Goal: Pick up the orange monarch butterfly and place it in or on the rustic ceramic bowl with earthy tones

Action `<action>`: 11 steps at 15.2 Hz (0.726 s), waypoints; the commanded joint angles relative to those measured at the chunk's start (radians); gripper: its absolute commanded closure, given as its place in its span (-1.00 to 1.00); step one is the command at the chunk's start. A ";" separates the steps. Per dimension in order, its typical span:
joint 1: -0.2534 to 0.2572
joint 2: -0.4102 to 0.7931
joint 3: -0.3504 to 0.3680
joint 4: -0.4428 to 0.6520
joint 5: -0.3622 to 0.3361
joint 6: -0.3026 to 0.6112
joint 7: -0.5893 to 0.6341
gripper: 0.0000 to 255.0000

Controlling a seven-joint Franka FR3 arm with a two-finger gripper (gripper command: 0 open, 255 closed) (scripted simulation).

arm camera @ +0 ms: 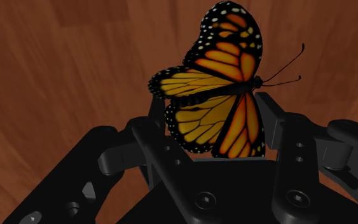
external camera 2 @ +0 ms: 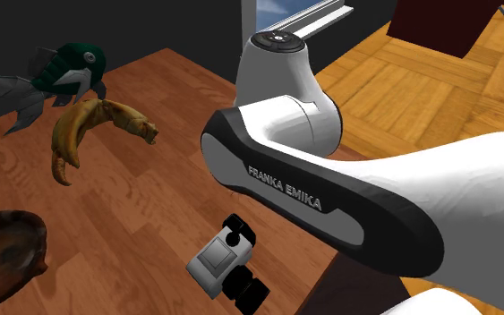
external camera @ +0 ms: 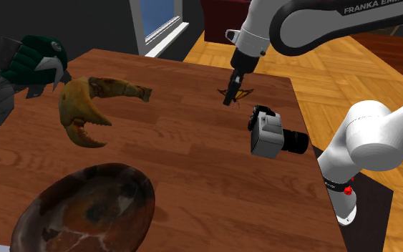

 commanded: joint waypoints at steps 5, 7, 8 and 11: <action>-0.004 -0.016 -0.006 0.066 -0.008 -0.082 0.005 1.00; -0.005 -0.019 -0.008 0.091 -0.011 -0.110 0.008 1.00; -0.005 -0.021 -0.009 0.103 -0.012 -0.124 0.009 1.00; -0.007 -0.023 -0.011 0.141 -0.015 -0.165 0.013 1.00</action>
